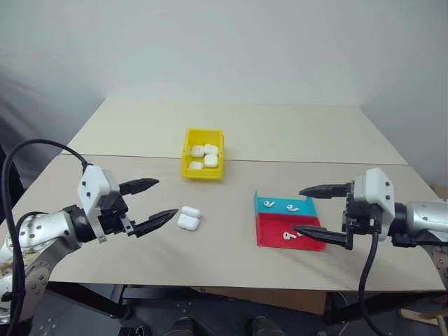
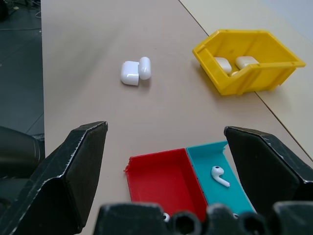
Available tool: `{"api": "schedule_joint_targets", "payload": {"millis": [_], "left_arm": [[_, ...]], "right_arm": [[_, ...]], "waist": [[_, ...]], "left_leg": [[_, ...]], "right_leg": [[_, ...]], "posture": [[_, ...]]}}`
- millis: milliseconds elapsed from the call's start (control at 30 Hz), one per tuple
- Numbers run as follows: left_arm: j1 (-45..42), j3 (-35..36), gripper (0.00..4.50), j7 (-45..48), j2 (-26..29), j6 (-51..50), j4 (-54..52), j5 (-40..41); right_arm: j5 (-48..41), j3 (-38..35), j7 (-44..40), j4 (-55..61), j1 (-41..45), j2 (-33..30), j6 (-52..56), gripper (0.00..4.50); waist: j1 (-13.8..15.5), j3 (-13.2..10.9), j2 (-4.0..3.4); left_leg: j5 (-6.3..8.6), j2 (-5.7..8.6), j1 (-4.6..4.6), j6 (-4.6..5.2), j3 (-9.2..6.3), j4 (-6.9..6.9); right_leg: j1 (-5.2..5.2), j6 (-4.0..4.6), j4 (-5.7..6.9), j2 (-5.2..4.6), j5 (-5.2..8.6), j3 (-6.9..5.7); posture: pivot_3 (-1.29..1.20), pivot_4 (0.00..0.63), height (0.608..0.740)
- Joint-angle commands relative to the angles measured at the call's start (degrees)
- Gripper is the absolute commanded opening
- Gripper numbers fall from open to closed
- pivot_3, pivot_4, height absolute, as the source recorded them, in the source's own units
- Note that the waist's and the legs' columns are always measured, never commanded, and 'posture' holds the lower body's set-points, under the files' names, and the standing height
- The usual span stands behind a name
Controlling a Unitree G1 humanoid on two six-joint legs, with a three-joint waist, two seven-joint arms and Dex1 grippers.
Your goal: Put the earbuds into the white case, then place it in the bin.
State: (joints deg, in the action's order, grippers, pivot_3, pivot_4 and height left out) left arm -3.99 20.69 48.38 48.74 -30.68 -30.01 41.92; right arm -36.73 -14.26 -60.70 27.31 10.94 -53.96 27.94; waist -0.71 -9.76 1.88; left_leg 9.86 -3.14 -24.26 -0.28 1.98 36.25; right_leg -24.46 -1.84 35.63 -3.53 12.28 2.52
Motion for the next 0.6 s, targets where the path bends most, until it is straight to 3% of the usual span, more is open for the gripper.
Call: {"api": "schedule_joint_targets", "payload": {"millis": [33, 300, 433, 533, 600], "left_arm": [[-1.31, 0.98, 4.5, 0.89, 0.65, 0.42, -0.72, 1.1], [-1.13, -0.27, 4.5, 0.65, 2.83, -1.94, -2.43, 0.35], [-4.31, -3.01, 4.5, -6.41, 5.46, -7.41, -4.35, -3.5], [-7.33, -5.52, 4.5, -18.57, 2.83, -12.45, -8.03, -8.65], [-11.68, -8.67, 4.5, -24.36, 2.76, -22.2, -9.34, -8.77]], "right_arm": [[-0.87, -2.08, 0.53, 0.88, 0.42, 0.01, -0.58, 4.46], [0.11, -2.47, 2.8, 1.83, -0.77, 0.73, -1.31, 4.46], [-0.56, -1.72, 5.29, 2.12, 0.63, 0.84, 0.63, 4.46], [-0.87, -1.09, 7.31, 2.37, 2.29, 1.21, 1.56, 4.46], [-1.87, -1.68, 8.97, 3.03, 2.47, 1.64, 2.94, 4.46]], "waist": [[0.0, 0.0, 0.0], [0.0, 0.0, 0.0], [0.0, 0.0, 0.0], [0.0, 0.0, 0.0], [0.06, -0.01, 0.04]], "left_leg": [[0.0, 0.0, 0.0, 0.0, 0.0, 0.0], [-0.01, 0.0, 0.0, 0.02, 0.0, 0.0], [-0.01, 0.0, 0.01, 0.01, 0.01, 0.01], [-0.01, 0.01, 0.04, 0.02, 0.0, 0.03], [-0.02, 0.02, 0.06, 0.02, -0.01, 0.04]], "right_leg": [[0.0, 0.0, 0.0, 0.0, 0.0, 0.0], [0.0, 0.0, 0.01, 0.0, 0.0, 0.01], [0.0, -0.01, 0.04, 0.01, 0.0, 0.01], [0.05, -0.02, 0.06, 0.01, -0.01, 0.02], [0.1, -0.03, 0.07, 0.01, -0.02, 0.02]], "posture": [[0.0, 0.15, 0.74], [0.0, 0.15, 0.74], [0.0, 0.15, 0.74], [0.0, 0.15, 0.74], [0.0, 0.15, 0.74]]}}
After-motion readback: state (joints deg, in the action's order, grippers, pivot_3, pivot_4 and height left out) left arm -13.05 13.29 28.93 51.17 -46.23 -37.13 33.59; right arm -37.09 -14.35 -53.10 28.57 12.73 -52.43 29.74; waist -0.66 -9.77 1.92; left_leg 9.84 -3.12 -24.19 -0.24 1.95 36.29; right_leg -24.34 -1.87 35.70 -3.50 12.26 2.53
